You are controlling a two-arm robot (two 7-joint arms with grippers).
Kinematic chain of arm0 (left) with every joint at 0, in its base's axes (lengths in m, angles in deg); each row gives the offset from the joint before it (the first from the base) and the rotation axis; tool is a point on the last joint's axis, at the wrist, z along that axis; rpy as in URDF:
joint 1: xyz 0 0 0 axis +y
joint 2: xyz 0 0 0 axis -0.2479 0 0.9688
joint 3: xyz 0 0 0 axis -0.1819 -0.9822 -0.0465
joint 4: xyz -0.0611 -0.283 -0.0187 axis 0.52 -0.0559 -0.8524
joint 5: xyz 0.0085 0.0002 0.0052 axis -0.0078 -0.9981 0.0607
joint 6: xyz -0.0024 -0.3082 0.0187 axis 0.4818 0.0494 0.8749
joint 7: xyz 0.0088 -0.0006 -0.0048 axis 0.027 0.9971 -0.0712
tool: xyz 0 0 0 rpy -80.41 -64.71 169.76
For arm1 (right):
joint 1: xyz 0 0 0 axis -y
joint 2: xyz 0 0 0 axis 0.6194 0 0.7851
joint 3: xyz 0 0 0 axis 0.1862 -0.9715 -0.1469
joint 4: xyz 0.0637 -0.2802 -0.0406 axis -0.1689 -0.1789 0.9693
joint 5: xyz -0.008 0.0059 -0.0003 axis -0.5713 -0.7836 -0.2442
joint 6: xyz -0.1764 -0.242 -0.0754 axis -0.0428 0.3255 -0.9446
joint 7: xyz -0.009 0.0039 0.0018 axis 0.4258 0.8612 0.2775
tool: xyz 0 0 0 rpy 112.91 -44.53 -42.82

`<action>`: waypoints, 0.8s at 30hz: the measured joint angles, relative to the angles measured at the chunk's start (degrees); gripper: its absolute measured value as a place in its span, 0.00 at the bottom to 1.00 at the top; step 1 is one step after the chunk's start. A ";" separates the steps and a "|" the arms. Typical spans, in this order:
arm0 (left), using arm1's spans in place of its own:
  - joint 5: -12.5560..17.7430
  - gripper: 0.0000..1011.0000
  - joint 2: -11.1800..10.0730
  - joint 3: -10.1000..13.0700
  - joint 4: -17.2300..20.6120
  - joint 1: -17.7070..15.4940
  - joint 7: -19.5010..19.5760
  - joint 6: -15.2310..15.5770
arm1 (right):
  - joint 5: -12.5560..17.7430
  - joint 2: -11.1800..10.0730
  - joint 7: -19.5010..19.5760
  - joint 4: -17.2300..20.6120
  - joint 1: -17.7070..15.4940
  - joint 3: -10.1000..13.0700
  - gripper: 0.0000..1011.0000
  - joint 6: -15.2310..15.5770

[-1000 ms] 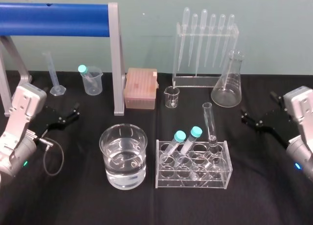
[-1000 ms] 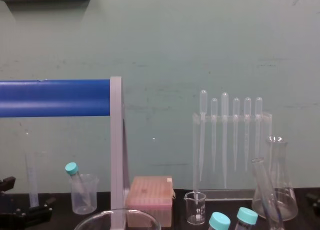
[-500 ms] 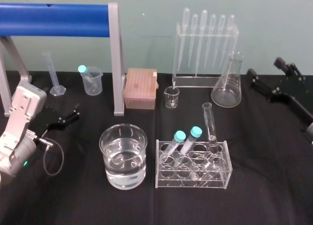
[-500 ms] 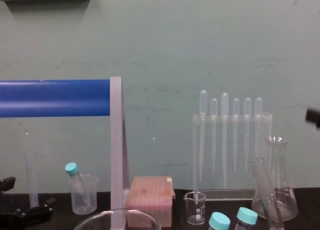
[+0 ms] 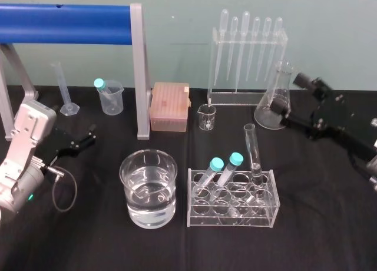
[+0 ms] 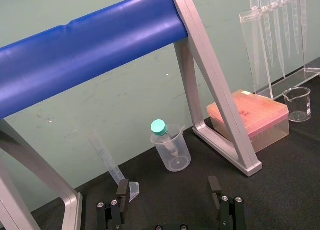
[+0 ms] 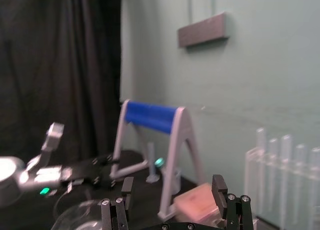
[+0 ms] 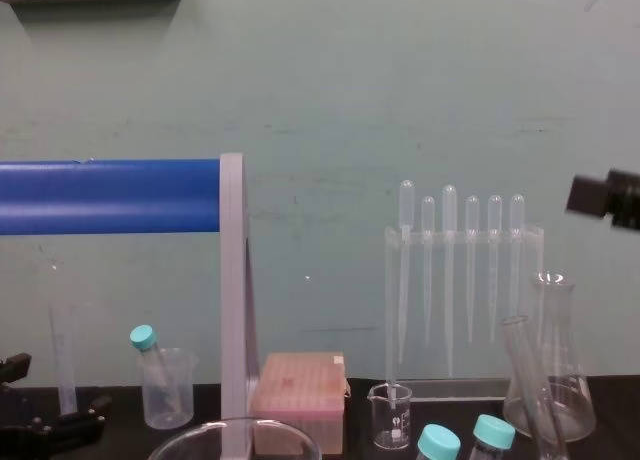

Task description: Hold the test tube with one hand and immerse one end into the beaker, then return it to the test tube rack.

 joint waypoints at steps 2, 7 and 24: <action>0.00 0.99 0.00 0.00 0.00 0.00 0.00 0.00 | -0.78 -0.45 -0.94 -0.36 0.53 -1.09 0.99 0.69; 0.00 0.99 0.00 0.00 0.00 0.00 0.00 0.00 | -2.61 -0.82 -1.56 -1.49 1.87 -3.15 0.99 2.10; 0.00 0.99 0.00 0.00 0.00 0.00 0.00 0.00 | -8.14 0.68 -1.22 -6.47 6.67 -8.62 0.99 5.26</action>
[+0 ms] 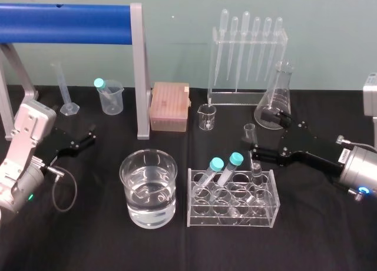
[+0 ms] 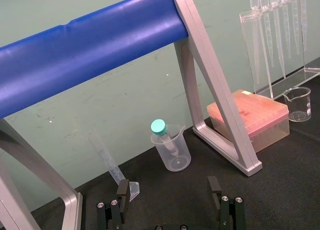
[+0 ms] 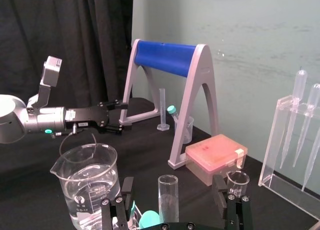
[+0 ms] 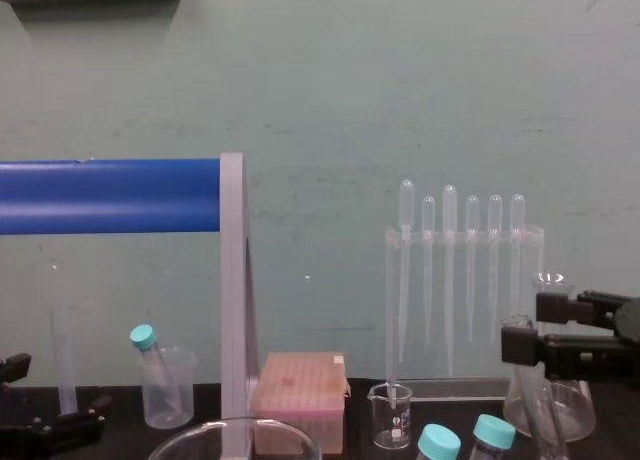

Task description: Hold the test tube with one hand and immerse one end into the beaker, then return it to the test tube rack.

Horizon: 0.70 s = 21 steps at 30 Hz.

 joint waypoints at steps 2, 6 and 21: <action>0.00 0.99 0.00 0.00 0.00 0.00 0.00 0.00 | -0.18 0.20 0.00 -0.33 0.24 -0.31 0.99 0.19; 0.00 0.99 0.00 0.00 0.00 0.00 0.00 0.00 | -0.55 0.50 0.13 -0.82 0.59 -0.71 0.99 0.55; 0.00 0.99 0.00 0.00 0.00 0.00 0.00 0.00 | -1.30 1.72 0.42 -2.24 1.81 -2.05 0.99 1.37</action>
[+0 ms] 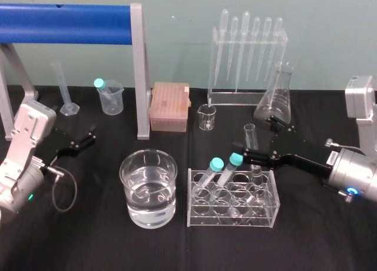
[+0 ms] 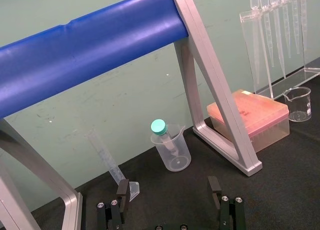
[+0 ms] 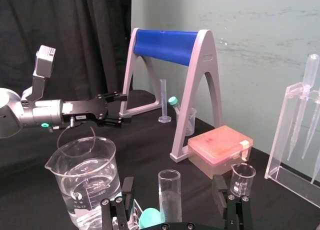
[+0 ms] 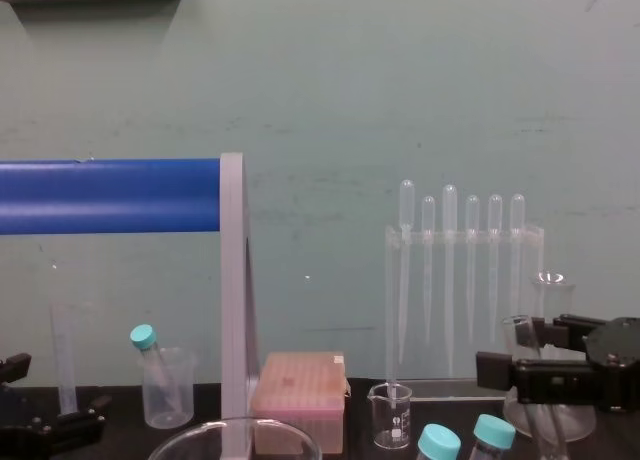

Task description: Hold the test tube with one hand and immerse one end into the beaker, then return it to the test tube rack.

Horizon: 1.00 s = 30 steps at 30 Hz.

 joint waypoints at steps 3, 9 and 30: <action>0.00 0.99 0.00 0.00 0.00 0.00 0.00 0.00 | -0.06 0.23 -0.01 -0.19 0.24 -0.21 0.99 0.14; 0.00 0.99 0.00 0.00 0.00 0.00 0.00 0.00 | -0.31 0.50 0.09 -0.45 0.49 -0.49 0.99 0.19; 0.00 0.99 0.00 0.00 0.00 0.00 0.00 0.00 | -0.24 0.42 0.06 -0.41 0.45 -0.45 0.87 0.19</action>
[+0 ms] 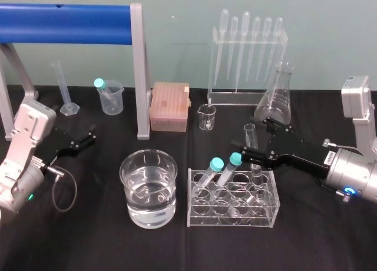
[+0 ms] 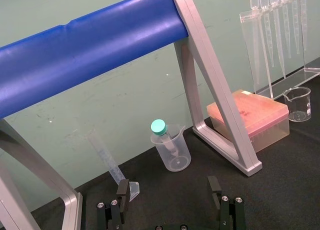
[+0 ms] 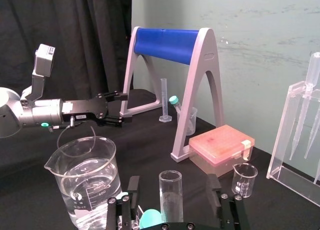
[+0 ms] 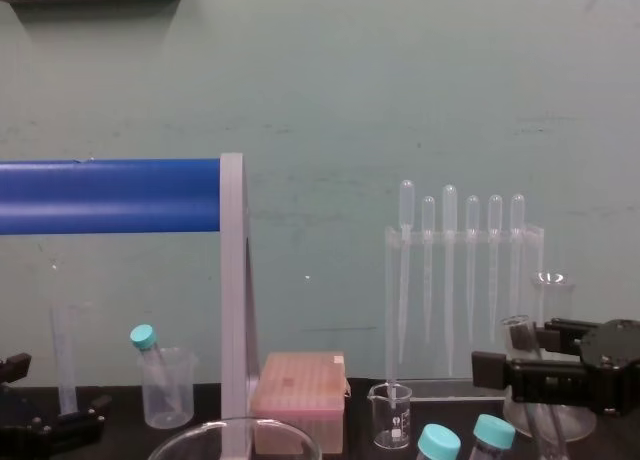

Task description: Hold the test tube with one hand and immerse one end into the beaker, then return it to the test tube rack.

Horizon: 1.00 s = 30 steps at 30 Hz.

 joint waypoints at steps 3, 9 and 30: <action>0.00 0.99 0.00 0.00 0.00 0.00 0.00 0.00 | 0.01 -0.01 -0.01 0.01 -0.01 0.01 0.78 -0.01; 0.00 0.99 0.00 0.00 0.00 0.00 0.00 0.00 | 0.03 -0.02 0.00 0.01 -0.02 0.02 0.59 -0.01; 0.00 0.99 0.00 0.00 0.00 0.00 0.00 0.00 | 0.04 -0.03 0.00 0.01 -0.02 0.02 0.22 -0.01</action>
